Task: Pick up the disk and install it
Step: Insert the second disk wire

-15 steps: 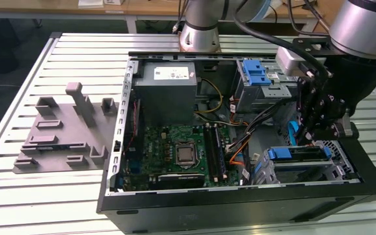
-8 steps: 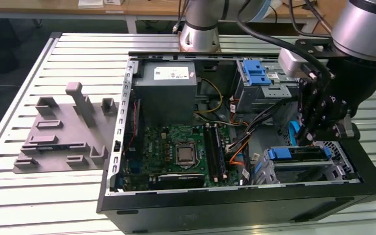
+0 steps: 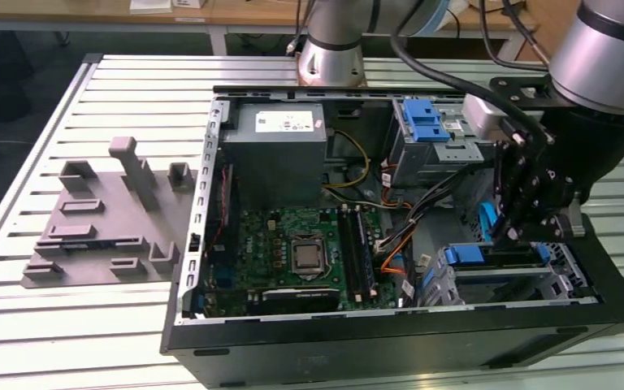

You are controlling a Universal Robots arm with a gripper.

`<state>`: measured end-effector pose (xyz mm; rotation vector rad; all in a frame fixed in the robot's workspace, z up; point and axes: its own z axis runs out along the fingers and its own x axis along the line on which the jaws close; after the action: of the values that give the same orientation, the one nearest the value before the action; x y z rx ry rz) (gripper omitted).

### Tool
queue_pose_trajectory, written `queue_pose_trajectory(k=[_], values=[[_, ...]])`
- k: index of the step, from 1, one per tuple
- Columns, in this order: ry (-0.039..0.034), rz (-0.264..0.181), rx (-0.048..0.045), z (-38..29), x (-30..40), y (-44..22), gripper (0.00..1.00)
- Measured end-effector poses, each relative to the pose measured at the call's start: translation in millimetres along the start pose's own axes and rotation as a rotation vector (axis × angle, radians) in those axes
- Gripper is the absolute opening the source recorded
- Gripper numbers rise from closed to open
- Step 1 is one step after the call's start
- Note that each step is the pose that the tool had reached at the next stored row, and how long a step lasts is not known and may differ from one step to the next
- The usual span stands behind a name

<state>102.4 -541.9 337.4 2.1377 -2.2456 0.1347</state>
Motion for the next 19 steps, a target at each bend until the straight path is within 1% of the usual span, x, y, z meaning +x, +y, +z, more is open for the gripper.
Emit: queue_pose_trajectory(k=[2,4,8,13,16,19], values=[[-0.0010,0.001,-0.0004,1.2,1.1,-0.6,0.16],[-0.0034,0.003,-0.0018,2.5,2.2,-2.0,0.16],[-0.0055,0.006,-0.0034,3.3,2.2,-3.0,0.16],[-0.0100,0.008,-0.0058,4.5,2.1,-4.7,0.16],[-0.0129,0.010,-0.0065,5.3,2.4,-5.3,0.16],[-0.0143,0.010,-0.0067,6.0,2.8,-5.5,0.16]])
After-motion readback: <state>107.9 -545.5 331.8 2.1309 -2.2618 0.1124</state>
